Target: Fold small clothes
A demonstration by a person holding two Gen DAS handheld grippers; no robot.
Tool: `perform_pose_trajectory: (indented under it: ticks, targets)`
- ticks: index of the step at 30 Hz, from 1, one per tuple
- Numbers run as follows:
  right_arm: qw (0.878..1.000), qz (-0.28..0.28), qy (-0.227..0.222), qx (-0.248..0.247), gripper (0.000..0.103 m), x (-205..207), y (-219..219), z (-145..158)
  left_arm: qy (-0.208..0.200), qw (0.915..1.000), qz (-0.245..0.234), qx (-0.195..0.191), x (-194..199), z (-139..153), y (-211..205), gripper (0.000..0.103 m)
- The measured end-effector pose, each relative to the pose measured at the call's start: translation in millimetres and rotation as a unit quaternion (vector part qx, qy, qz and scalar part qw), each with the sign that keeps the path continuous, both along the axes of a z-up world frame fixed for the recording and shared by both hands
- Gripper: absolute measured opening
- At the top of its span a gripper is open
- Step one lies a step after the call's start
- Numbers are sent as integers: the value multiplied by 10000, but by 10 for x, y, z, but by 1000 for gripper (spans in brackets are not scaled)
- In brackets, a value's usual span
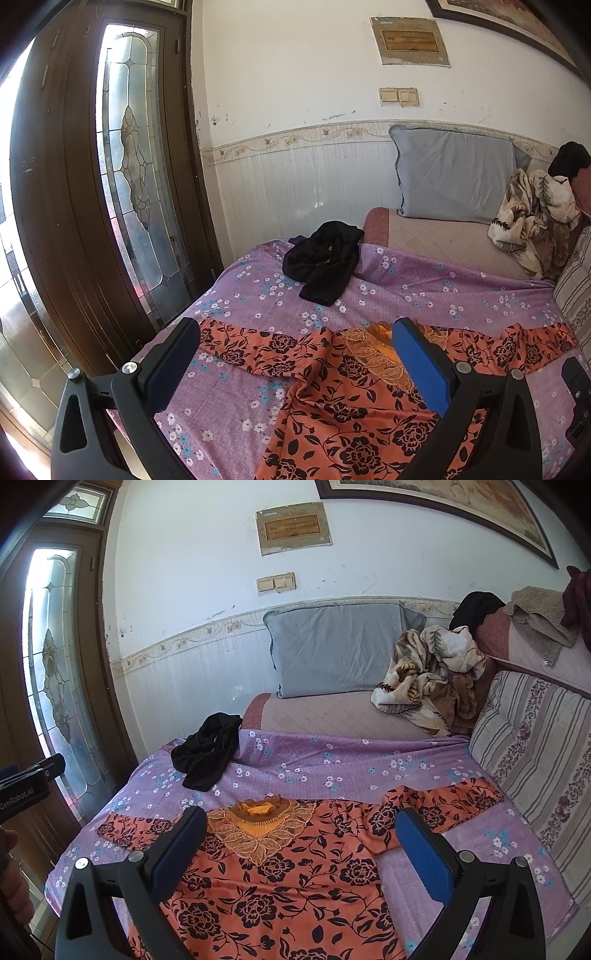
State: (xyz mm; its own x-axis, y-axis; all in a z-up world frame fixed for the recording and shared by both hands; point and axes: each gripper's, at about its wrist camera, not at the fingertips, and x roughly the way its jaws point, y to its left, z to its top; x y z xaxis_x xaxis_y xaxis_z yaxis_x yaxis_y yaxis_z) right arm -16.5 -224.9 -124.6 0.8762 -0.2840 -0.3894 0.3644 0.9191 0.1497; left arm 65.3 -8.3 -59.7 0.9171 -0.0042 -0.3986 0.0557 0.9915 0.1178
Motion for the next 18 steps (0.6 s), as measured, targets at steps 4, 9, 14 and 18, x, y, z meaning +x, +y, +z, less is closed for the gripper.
perform_pose_trajectory:
  ticks: [4, 9, 14, 18]
  targets:
    - [9999, -57, 103, 47, 103, 79, -83, -102, 111, 9999, -31, 44, 114, -96, -75, 103]
    - [9995, -117, 267, 150, 103, 217, -230, -235, 239, 9997, -61, 89, 278, -216, -192, 103]
    - [9987, -240, 397, 224, 103, 366, -439, -401, 379, 9992, -101, 121, 487, -405, -351, 103]
    - [9972, -336, 338, 584, 103, 491, -865, -647, 744, 9969, -237, 82, 826, -834, -547, 103]
